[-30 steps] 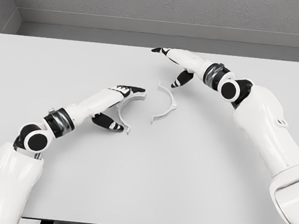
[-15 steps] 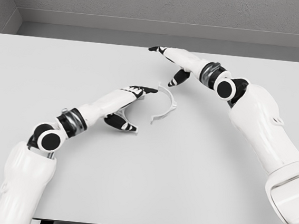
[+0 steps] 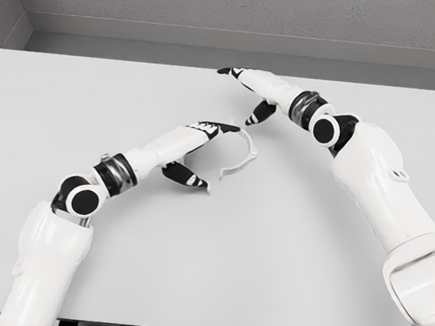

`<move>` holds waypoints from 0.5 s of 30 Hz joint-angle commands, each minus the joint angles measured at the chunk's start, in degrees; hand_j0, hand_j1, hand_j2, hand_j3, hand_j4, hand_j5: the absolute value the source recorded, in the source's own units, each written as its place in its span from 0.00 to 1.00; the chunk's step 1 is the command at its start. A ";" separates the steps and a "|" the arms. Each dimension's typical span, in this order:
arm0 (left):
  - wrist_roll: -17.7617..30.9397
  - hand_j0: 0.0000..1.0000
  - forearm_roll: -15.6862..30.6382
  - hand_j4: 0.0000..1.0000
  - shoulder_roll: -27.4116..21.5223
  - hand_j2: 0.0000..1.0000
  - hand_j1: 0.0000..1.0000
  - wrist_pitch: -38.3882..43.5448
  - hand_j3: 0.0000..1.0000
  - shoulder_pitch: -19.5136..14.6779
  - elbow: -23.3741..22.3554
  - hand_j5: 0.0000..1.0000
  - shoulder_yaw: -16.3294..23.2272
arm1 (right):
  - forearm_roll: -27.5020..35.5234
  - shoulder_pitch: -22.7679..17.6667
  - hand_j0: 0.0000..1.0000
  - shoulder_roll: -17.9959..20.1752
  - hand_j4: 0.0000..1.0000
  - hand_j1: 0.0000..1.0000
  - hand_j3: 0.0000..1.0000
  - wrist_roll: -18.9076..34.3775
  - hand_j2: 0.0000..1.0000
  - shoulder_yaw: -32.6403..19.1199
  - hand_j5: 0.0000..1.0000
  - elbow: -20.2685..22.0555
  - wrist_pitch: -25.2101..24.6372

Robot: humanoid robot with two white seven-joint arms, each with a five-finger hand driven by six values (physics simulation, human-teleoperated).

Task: Assemble PVC drainage pipe clamps

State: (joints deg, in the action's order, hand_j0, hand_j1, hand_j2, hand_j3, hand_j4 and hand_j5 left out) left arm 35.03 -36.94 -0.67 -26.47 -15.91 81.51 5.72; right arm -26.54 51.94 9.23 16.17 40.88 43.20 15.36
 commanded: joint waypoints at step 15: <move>-0.03 1.00 1.08 1.00 -1.96 1.00 1.00 0.02 1.00 1.41 0.67 1.00 -0.62 | -0.70 1.67 1.00 -1.85 1.00 1.00 1.00 -0.18 1.00 -0.09 1.00 -3.65 0.02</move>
State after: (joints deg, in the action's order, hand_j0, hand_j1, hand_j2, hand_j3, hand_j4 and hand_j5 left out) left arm 35.03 -36.25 -2.52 -26.56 -14.50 82.27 5.13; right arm -27.16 53.61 7.75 16.02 40.89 40.13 15.41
